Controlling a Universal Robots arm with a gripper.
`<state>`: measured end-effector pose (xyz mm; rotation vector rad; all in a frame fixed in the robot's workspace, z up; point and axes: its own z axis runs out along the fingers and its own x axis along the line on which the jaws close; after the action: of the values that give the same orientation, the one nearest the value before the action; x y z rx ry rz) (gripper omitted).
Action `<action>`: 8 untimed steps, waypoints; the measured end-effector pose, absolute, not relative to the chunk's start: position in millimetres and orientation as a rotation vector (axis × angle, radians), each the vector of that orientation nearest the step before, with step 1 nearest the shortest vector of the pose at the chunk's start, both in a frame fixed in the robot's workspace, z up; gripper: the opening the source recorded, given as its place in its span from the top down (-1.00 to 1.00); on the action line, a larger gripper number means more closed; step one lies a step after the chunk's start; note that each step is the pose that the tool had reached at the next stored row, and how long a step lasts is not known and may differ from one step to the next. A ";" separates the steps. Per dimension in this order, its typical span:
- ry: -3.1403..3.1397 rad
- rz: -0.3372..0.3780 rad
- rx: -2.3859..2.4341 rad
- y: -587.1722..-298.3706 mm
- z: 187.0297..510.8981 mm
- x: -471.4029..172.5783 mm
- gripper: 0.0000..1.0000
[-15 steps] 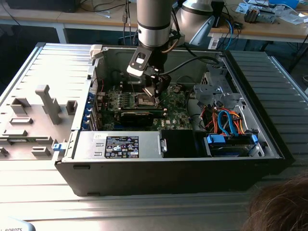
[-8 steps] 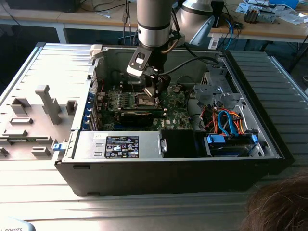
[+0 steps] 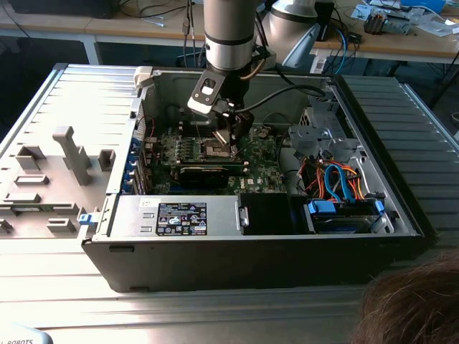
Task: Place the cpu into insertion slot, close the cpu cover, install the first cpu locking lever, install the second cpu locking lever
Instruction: 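Place the cpu into insertion slot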
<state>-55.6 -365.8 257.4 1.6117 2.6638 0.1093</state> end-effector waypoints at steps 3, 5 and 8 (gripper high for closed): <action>2.657 0.109 1.623 -365.8 257.2 -55.6 -0.09; 2.653 0.109 1.628 -365.8 257.1 -55.6 -0.09; 2.647 0.109 1.638 -365.8 256.9 -55.6 -0.09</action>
<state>-55.6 -365.8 256.9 1.6378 2.6471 0.1089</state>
